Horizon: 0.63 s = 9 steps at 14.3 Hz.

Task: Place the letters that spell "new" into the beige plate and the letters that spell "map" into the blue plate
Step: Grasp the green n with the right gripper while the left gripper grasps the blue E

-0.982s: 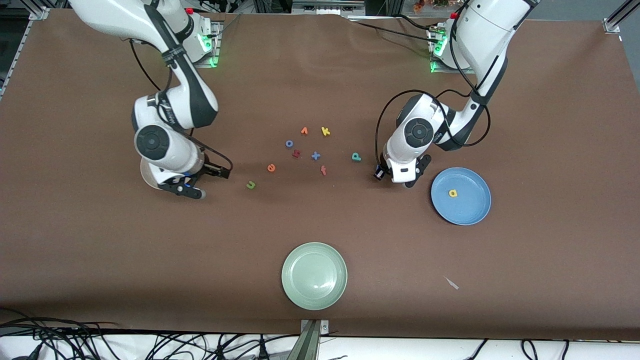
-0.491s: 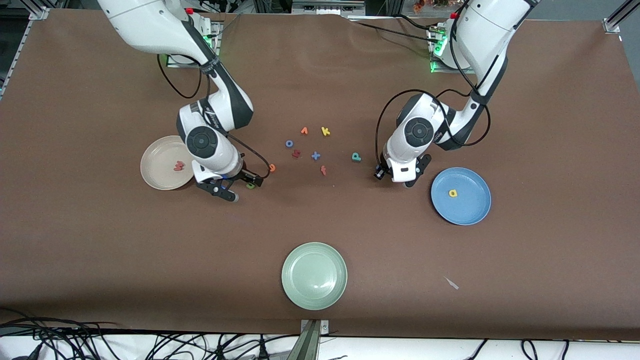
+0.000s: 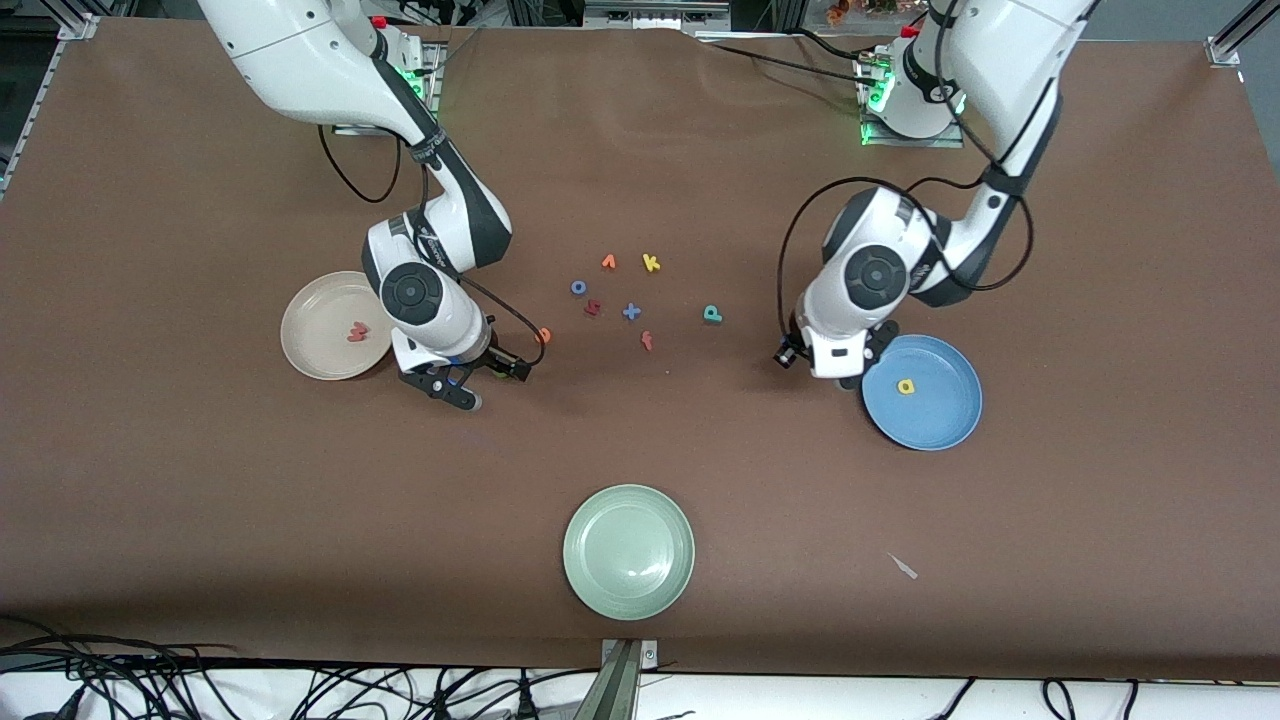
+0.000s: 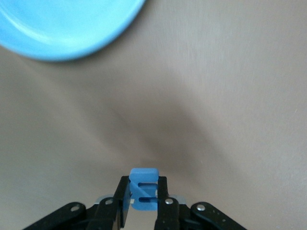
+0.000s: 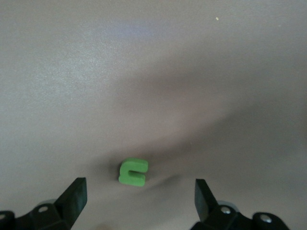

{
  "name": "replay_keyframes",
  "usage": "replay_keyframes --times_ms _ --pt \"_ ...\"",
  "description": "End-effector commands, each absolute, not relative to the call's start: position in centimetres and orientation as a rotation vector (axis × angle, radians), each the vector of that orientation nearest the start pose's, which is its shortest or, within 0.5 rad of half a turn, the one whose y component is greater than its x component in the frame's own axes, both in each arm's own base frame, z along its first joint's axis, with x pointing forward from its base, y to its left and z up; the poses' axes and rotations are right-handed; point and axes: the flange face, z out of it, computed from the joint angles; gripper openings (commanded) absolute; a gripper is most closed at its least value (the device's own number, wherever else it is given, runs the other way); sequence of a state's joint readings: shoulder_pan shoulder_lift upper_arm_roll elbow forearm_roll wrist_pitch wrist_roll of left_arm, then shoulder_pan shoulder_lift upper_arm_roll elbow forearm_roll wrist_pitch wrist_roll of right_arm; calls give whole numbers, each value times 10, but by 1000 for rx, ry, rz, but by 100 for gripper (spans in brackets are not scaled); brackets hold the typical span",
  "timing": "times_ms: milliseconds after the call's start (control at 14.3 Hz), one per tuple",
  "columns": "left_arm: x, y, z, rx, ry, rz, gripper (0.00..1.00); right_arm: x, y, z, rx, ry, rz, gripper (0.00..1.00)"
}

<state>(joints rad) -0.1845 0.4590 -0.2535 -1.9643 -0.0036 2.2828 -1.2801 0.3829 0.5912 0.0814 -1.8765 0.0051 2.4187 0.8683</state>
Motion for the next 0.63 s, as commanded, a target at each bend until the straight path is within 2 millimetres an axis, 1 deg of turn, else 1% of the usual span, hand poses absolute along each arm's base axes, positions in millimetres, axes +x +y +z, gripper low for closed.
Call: replay_keyframes --times_ms 0,140,281,351,491,561 --pt "560 -219 251 -2875 -1152 293 0 574 288 182 -3041 673 105 99" --pt "568 -194 259 -2909 -1023 283 0 574 288 180 -3040 673 105 91" --pt "578 -159 259 -2930 -909 253 0 576 289 175 -3041 672 108 84" --pt "582 -144 259 -2943 -846 243 0 577 289 173 -3034 673 97 77" --pt "586 -120 251 -2972 -662 248 0 575 291 170 -3034 669 96 70" --pt "588 -97 245 -2975 -591 258 1 574 293 170 -3035 661 97 63"
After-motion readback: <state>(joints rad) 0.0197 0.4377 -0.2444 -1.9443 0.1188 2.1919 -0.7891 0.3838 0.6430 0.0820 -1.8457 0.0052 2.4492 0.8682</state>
